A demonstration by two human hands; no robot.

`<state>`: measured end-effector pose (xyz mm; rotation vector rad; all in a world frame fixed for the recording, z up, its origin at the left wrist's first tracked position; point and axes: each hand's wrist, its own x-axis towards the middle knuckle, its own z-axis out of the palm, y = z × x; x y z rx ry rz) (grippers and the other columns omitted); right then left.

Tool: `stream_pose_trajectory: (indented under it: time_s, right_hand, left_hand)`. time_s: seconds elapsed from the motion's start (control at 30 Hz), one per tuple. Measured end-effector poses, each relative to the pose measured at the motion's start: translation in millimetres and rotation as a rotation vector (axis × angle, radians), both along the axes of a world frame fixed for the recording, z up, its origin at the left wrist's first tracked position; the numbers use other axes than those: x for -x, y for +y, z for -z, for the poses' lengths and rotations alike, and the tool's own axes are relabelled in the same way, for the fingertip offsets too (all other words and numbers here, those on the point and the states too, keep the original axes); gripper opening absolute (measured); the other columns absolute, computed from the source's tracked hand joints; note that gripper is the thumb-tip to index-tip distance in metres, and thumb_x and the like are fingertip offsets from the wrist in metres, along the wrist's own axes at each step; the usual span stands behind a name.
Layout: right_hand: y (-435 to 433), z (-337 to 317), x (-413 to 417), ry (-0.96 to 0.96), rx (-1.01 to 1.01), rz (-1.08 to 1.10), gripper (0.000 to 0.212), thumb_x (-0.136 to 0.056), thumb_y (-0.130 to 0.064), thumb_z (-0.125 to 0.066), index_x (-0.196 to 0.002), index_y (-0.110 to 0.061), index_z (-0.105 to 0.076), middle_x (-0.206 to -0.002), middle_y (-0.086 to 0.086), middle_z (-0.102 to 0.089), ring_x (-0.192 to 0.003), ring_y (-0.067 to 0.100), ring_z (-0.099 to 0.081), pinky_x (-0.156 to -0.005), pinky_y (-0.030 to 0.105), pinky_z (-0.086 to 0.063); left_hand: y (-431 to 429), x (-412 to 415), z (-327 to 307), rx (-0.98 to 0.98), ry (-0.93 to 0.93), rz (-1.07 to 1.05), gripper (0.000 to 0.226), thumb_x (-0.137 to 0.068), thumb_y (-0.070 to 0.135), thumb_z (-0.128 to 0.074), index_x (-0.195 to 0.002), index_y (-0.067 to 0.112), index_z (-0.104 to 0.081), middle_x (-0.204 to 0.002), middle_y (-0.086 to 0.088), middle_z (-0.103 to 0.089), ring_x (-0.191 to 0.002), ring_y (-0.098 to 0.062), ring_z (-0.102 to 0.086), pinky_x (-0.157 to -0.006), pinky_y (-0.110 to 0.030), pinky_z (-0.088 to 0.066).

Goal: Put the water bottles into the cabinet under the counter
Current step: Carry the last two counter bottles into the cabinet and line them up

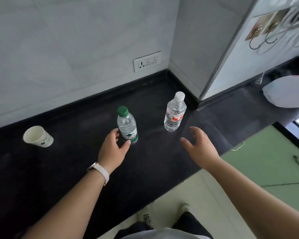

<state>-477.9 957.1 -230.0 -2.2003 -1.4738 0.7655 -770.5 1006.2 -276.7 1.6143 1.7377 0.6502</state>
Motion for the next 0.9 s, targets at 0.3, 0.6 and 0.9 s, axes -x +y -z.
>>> stream_pose_trajectory:
  time_s: [0.3, 0.6, 0.9]
  right_hand:
    - [73, 27, -28, 0.257, 0.022, -0.053, 0.075, -0.081, -0.045, -0.075, -0.143, -0.025, -0.037, -0.13, -0.008, -0.052, -0.114, 0.011, -0.054, -0.09, 0.028, -0.042]
    - [131, 29, -57, 0.394, 0.101, -0.363, 0.071, -0.066, -0.042, -0.084, -0.12, -0.049, -0.038, -0.118, -0.016, -0.06, -0.103, 0.004, -0.062, -0.093, 0.038, -0.053]
    - [153, 46, -57, 0.45, 0.08, -0.482, 0.078, -0.067, -0.034, -0.087, -0.128, -0.04, -0.04, -0.114, -0.019, -0.06, -0.102, 0.003, -0.061, -0.085, 0.029, -0.051]
  left_hand:
    - [23, -38, 2, 0.048, -0.147, -0.26, 0.045, -0.081, 0.034, -0.082, -0.114, 0.032, -0.051, -0.11, 0.016, -0.062, -0.1, 0.0, -0.059, -0.085, -0.024, -0.044]
    - [25, -76, 3, 0.035, -0.243, -0.626, 0.051, -0.073, 0.039, -0.087, -0.115, 0.034, -0.059, -0.106, 0.014, -0.068, -0.1, -0.007, -0.065, -0.089, -0.035, -0.054]
    - [3, -108, -5, -0.031, -0.327, -0.899, 0.046, -0.071, 0.028, -0.088, -0.11, 0.031, -0.065, -0.104, 0.01, -0.072, -0.095, -0.006, -0.069, -0.083, -0.029, -0.056]
